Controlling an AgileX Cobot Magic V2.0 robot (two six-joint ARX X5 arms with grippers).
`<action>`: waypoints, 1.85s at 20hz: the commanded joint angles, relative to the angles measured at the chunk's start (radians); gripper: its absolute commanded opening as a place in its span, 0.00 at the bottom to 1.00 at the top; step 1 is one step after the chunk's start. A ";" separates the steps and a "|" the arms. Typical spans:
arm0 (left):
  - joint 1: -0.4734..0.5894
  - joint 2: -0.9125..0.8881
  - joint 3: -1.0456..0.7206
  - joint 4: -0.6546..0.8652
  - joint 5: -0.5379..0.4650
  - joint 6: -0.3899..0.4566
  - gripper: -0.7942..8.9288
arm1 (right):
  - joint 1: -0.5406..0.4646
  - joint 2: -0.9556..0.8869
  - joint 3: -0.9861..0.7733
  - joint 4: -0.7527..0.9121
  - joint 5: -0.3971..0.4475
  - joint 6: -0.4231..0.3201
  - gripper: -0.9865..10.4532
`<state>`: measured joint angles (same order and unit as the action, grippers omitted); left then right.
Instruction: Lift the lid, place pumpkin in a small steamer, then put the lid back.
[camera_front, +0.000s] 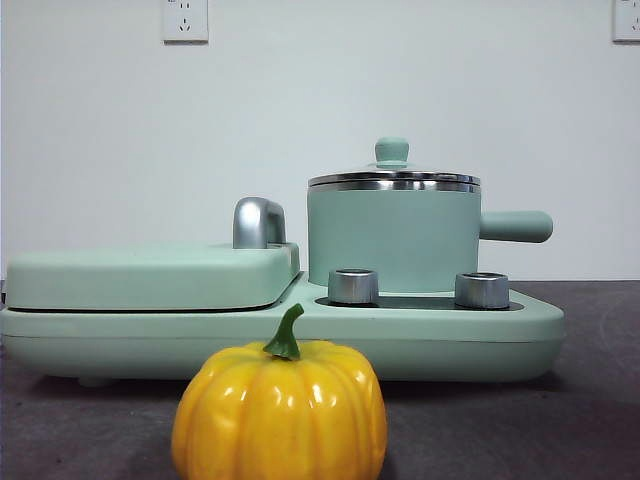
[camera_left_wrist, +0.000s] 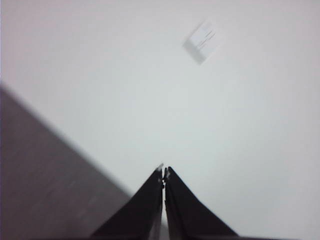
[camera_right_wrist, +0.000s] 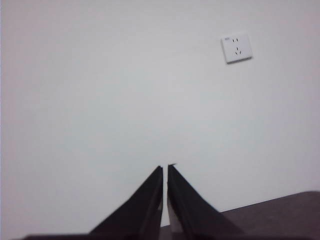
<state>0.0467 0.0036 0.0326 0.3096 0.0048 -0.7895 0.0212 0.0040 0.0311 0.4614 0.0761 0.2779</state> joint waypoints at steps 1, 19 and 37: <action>0.002 0.000 0.005 0.083 0.030 -0.016 0.09 | 0.003 0.000 0.056 0.006 0.004 0.124 0.10; 0.002 0.264 0.661 -0.478 0.320 0.316 0.09 | 0.003 0.337 0.723 -0.684 -0.370 -0.016 0.10; -0.142 0.619 0.890 -0.784 0.579 0.771 0.09 | 0.259 0.633 0.962 -1.028 -0.378 -0.459 0.10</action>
<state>-0.0750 0.6193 0.8967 -0.4778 0.5762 -0.1074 0.2554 0.6228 0.9756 -0.5640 -0.3172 -0.1028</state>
